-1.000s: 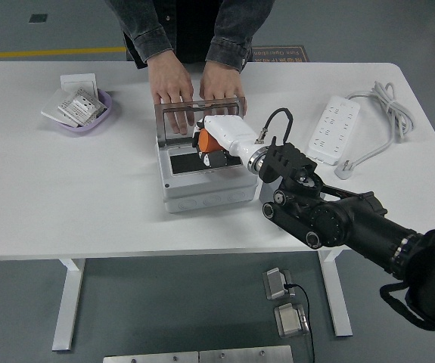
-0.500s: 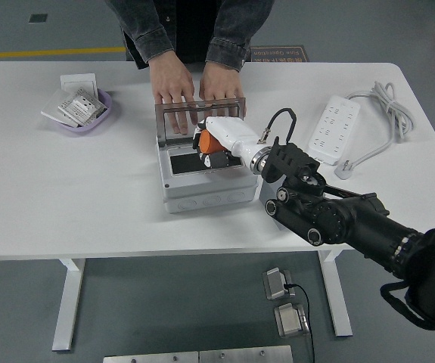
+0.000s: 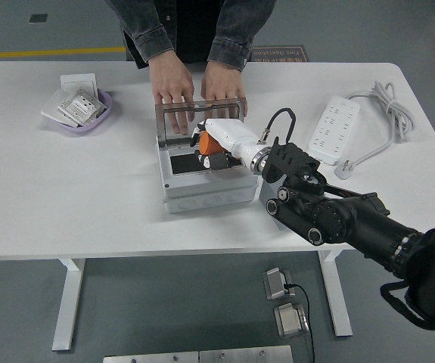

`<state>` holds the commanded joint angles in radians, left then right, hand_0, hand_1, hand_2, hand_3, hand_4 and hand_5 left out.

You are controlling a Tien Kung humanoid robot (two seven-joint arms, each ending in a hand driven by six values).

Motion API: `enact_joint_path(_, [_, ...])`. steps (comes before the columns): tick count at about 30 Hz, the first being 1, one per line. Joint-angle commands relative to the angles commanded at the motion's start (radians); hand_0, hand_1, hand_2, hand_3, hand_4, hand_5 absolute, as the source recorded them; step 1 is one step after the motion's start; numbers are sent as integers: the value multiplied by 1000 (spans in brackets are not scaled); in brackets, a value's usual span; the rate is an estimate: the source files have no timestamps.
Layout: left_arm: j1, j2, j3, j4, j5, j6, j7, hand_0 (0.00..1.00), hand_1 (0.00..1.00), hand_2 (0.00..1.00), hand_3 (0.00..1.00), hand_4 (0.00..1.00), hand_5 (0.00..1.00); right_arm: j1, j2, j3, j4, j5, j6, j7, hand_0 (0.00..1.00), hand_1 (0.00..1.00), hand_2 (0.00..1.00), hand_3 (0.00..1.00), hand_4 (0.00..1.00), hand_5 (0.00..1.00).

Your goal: Pick up the cylinder from the cube,place it in the box,flap close box

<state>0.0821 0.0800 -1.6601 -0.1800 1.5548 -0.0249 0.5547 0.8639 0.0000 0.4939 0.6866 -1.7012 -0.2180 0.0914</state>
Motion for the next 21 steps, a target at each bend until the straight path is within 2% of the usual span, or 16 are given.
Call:
enact_joint_path(1, [0, 0, 1, 0, 2, 0, 0, 713, 714, 640, 763, 789, 596, 0, 0, 1, 0, 0, 1, 0, 393, 370, 557, 639, 662, 257])
enact_joint_path(6, [-3, -2, 0, 0, 9, -2, -1, 713, 714, 640, 763, 789, 596, -2, 0, 2, -4, -4, -5, -10, 393, 370, 557, 639, 662, 257])
enact_joint_path(7, [-3, -2, 0, 0, 10, -2, -1, 713, 714, 639, 760, 788, 595, -2, 0, 2, -5, -5, -6, -12, 429, 365, 558, 636, 719, 256])
enact_joint_path(11, [-4, -2, -1, 0, 12, -2, -1, 713, 714, 639, 760, 788, 595, -4, 0, 5, -7, -8, -10, -18, 429, 365, 558, 636, 719, 256])
enact_joint_path(12, [-4, -2, 0, 0, 13, -2, -1, 713, 713, 639, 757, 786, 594, -4, 0, 5, -7, -9, -11, -18, 435, 360, 555, 632, 753, 272])
enact_joint_path(21, [-9, -5, -2, 0, 23, -6, 1, 712, 713, 639, 752, 785, 591, -3, 0, 23, -8, -12, -15, -11, 444, 340, 543, 631, 751, 285])
